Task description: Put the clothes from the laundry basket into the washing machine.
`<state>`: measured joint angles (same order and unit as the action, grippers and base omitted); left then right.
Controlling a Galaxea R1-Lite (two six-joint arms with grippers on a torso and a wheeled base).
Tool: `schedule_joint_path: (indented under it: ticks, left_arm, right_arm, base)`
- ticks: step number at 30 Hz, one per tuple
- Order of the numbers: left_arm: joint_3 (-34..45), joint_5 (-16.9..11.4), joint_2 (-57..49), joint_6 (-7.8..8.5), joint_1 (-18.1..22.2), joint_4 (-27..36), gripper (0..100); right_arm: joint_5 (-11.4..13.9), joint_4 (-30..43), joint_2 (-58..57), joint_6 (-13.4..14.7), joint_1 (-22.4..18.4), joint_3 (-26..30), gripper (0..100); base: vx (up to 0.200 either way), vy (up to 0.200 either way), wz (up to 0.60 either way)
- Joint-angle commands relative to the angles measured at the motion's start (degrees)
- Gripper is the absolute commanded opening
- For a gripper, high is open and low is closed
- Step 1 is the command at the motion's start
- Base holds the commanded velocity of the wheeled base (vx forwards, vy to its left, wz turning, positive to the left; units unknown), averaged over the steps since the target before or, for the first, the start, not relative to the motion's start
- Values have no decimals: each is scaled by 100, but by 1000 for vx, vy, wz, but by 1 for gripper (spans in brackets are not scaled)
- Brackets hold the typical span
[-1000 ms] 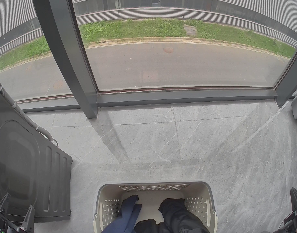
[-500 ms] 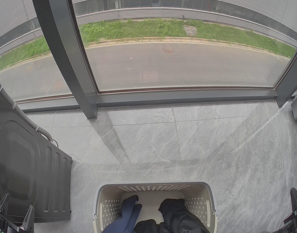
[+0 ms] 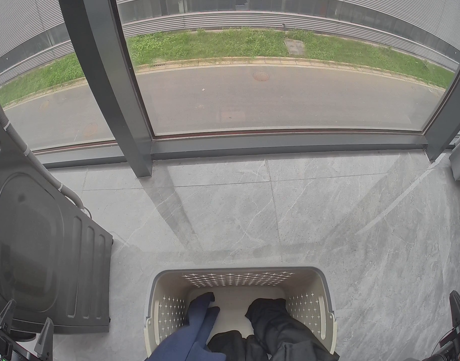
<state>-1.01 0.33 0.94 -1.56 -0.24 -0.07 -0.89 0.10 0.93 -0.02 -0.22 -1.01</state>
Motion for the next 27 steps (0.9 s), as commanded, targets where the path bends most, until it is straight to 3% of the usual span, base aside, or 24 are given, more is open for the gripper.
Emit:
schedule_joint_path:
  ticks: [1, 27]
  left_arm:
    - [101, 2, -68, -2, -2, -1, 100]
    - [101, 2, -68, 7, -2, -1, 100]
  right_arm:
    - [1, -1, -66, 2, -4, 92, 0]
    - [1, -1, -66, 2, -4, 84, 0]
  base:
    - [-200, 0, 0]
    - [-200, 0, 0]
